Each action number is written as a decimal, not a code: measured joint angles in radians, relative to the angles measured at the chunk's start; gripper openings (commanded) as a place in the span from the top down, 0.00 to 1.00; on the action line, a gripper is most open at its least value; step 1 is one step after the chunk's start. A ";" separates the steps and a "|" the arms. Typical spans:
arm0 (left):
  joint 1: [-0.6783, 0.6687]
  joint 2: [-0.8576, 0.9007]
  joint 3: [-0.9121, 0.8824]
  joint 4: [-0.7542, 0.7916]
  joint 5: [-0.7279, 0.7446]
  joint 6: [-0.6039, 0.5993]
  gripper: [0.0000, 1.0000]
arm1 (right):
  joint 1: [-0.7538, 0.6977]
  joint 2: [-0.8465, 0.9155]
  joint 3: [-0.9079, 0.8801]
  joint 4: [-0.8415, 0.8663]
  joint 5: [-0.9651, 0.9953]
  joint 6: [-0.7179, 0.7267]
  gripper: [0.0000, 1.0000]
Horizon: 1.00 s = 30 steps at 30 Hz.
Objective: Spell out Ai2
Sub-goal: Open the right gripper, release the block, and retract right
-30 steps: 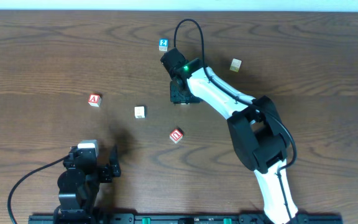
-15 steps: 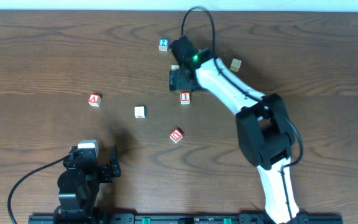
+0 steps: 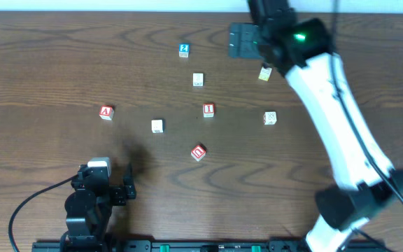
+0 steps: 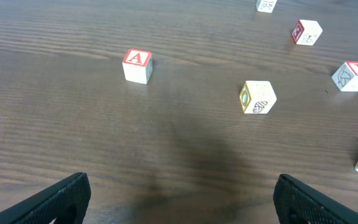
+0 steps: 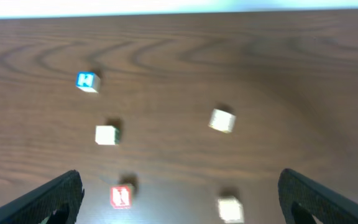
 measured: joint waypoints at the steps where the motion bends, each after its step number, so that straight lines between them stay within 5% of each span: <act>1: 0.000 0.000 0.000 0.000 0.000 0.000 0.04 | 0.000 -0.032 0.000 -0.035 0.020 -0.003 0.01; 10: 0.000 0.000 0.000 0.000 0.000 0.000 0.05 | -0.003 -0.382 -0.330 -0.083 0.115 -0.001 0.01; 19: 0.000 0.000 0.000 0.000 0.000 0.000 0.05 | -0.003 -0.459 -0.720 0.006 0.094 0.039 0.01; 30: 0.000 0.000 0.000 0.001 0.000 0.000 0.05 | -0.066 -0.725 -0.818 0.153 -0.135 -0.235 0.01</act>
